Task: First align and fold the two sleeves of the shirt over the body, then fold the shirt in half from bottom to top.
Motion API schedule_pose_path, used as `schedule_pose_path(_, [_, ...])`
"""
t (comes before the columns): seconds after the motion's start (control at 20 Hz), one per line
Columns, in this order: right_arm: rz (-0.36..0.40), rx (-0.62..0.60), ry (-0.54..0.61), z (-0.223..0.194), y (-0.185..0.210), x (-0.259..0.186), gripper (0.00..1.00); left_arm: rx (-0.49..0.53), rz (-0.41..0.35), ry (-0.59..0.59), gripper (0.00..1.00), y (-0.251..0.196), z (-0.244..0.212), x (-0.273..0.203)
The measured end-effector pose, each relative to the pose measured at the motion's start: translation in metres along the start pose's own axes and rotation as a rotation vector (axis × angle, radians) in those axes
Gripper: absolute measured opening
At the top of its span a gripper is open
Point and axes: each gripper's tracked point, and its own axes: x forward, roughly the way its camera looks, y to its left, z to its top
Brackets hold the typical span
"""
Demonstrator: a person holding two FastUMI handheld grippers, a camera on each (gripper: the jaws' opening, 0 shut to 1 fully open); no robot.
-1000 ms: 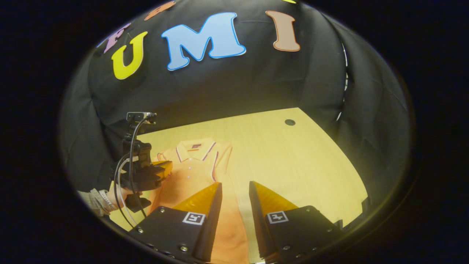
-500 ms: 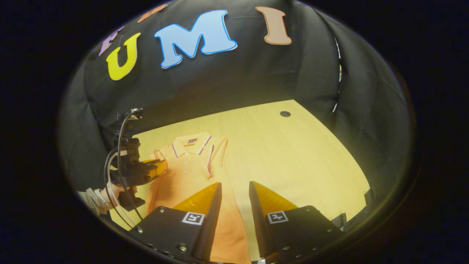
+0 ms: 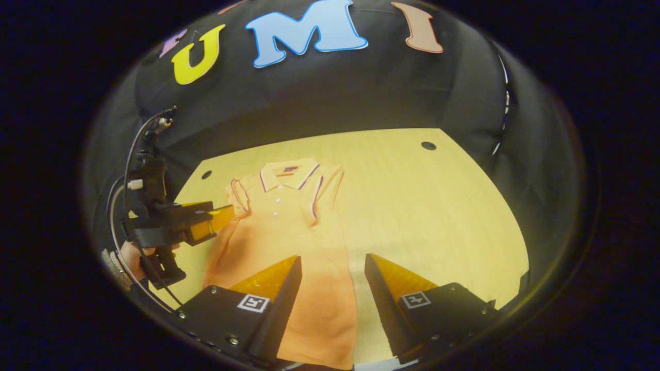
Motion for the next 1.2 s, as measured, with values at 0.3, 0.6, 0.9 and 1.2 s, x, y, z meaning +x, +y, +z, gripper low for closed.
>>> schedule_pose_path(0.3, [0.036,-0.048,0.075,-0.039,0.012,0.001,0.82,0.002,0.026,0.052,0.86,0.009,-0.055,-0.052])
schedule_pose_path(0.6, [0.058,-0.16,0.183,-0.085,0.011,0.001,0.82,0.013,0.048,0.156,0.86,0.019,-0.132,-0.103])
schedule_pose_path(0.9, [0.072,-0.275,0.3,-0.13,0.005,0.001,0.83,-0.031,0.074,0.231,0.86,0.026,-0.185,-0.127])
schedule_pose_path(1.2, [0.064,-0.371,0.401,-0.173,0.003,0.008,0.83,0.006,0.053,0.311,0.87,0.022,-0.231,-0.129])
